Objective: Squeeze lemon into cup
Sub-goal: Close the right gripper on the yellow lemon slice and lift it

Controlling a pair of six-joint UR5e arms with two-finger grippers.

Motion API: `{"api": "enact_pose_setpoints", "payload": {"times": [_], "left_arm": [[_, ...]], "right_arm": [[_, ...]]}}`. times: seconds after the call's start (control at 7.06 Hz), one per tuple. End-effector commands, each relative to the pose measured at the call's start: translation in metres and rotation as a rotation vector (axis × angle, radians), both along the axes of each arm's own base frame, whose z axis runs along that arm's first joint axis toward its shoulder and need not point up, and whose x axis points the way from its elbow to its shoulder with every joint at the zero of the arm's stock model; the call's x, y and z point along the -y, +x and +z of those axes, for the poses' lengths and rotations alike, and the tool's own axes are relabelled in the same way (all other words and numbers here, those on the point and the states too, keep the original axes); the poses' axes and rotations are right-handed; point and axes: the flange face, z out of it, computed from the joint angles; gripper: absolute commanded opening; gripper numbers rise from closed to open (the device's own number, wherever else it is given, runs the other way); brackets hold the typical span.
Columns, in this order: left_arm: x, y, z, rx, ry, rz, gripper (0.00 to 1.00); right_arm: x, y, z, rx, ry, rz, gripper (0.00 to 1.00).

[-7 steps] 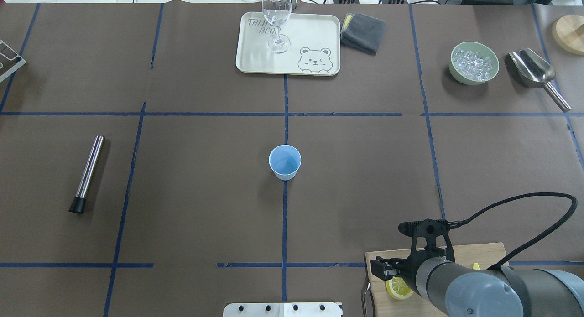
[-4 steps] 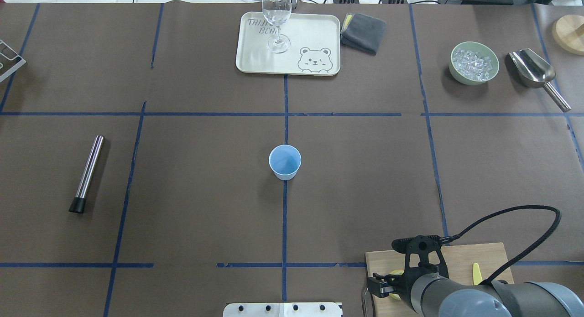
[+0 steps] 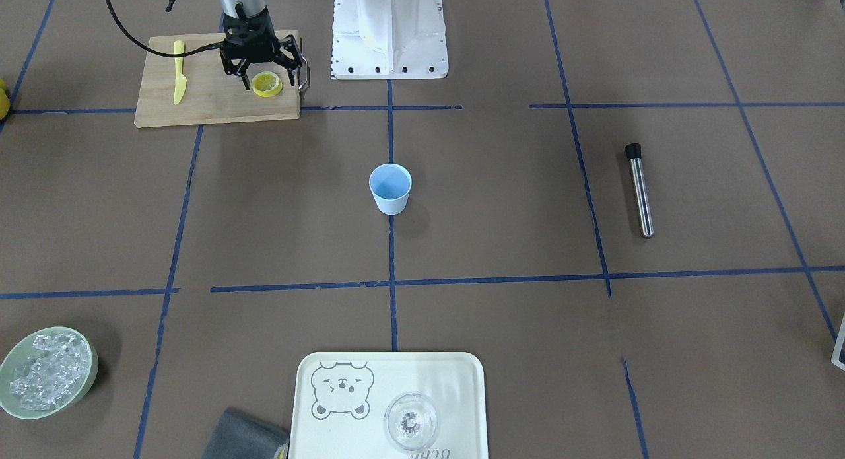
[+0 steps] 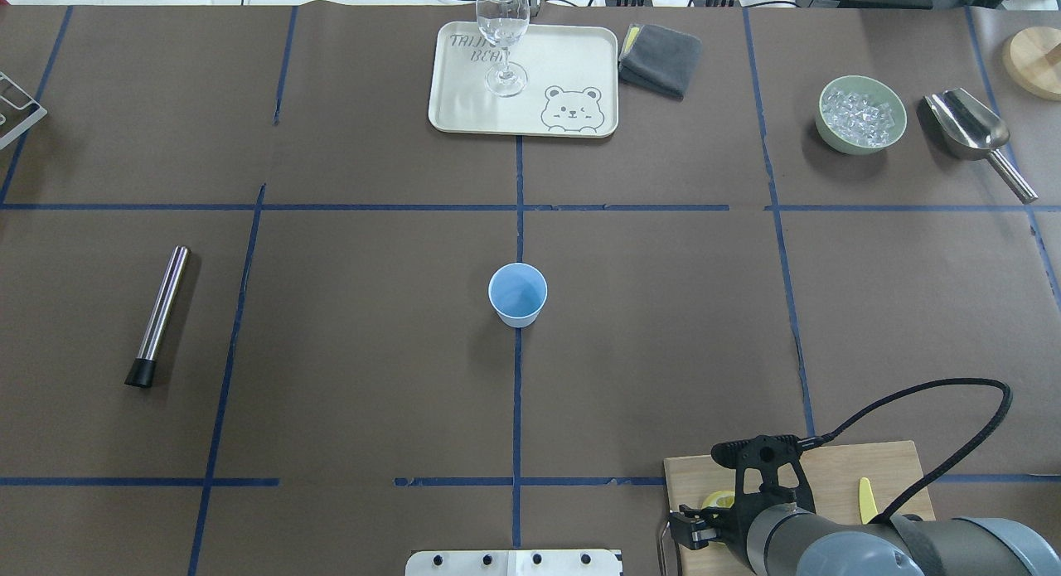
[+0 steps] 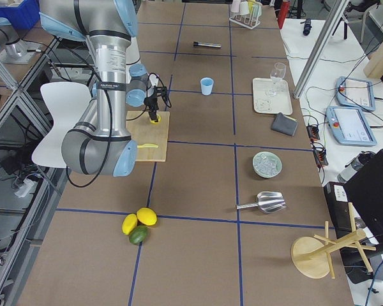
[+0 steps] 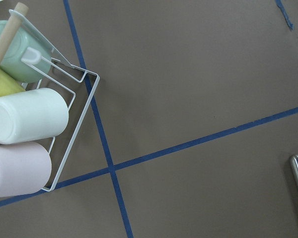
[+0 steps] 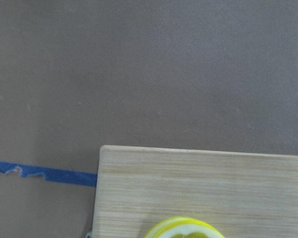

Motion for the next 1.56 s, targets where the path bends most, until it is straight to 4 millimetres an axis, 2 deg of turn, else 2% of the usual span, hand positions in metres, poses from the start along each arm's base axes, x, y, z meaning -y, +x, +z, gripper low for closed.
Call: {"api": "enact_pose_setpoints", "payload": {"times": [0.0,0.28,0.57,0.85,1.13,1.27,1.42], "left_arm": [[0.0,0.0,0.0,0.0,0.001,0.0,1.0],[0.0,0.0,0.0,0.0,0.002,0.0,1.0],[0.0,0.0,-0.002,0.0,0.005,0.0,1.0],[0.002,0.0,-0.005,-0.001,0.012,-0.001,1.0],[0.003,0.0,-0.009,-0.003,0.016,-0.001,1.0],[0.003,0.0,-0.009,-0.003,0.018,-0.001,1.0],[0.003,0.0,-0.011,-0.003,0.02,-0.001,1.0]], "right_arm": [[0.0,0.001,0.001,-0.002,-0.001,0.0,0.68],[0.002,0.002,0.002,-0.007,-0.001,0.001,0.39],[0.004,0.004,0.001,-0.005,-0.001,0.006,0.25],[0.009,0.009,-0.003,0.004,-0.013,0.009,0.24],[0.021,0.034,-0.018,0.035,-0.039,0.014,0.25],[0.026,0.039,-0.022,0.045,-0.04,0.025,0.25],[0.031,0.042,-0.023,0.047,-0.043,0.036,0.32]]}}
